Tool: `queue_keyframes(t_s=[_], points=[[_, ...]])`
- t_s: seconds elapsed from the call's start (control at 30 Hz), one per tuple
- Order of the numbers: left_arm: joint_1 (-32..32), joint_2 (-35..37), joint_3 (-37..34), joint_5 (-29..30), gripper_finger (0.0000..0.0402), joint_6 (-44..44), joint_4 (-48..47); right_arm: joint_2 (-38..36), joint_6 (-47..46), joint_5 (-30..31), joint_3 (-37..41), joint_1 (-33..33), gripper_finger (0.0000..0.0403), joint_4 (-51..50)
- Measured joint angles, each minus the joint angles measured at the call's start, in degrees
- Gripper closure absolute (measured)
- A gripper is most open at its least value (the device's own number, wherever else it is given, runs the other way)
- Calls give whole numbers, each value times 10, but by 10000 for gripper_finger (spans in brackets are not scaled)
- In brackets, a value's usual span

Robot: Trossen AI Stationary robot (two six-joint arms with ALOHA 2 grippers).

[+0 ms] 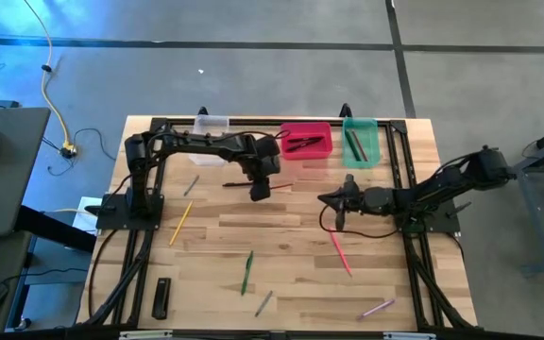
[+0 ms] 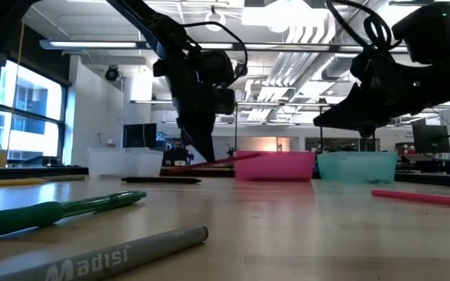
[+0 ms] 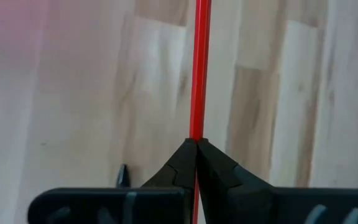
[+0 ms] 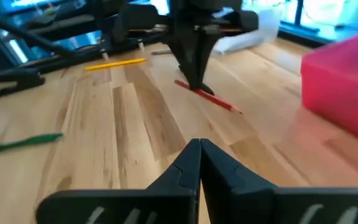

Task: Sort crayons/erasers/pens/pencils in bins
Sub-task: Put the red pencil into the blue bin

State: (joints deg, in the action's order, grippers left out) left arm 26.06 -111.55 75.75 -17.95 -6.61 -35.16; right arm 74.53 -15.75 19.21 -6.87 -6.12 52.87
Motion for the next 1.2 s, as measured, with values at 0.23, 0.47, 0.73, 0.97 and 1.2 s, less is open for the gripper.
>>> queue_keyframes(t_s=[0.23, 0.47, 0.73, 0.97, 1.2], points=[[0, 0, 0, -39, 401, 11, 31, 96, -107, 17, -2, -1, 403, 94], [-8, 0, 0, -74, 401, 35, 100, 183, -153, 52, -2, 0, 403, 196], [-20, 1, -26, -76, 401, 74, 201, 207, -151, 52, 6, 0, 403, 235], [-33, 7, -86, -80, 401, 123, 354, 207, -148, 51, 49, 0, 403, 299], [-55, 43, -165, -77, 401, 183, 576, 207, -125, 41, 50, 0, 402, 328]])
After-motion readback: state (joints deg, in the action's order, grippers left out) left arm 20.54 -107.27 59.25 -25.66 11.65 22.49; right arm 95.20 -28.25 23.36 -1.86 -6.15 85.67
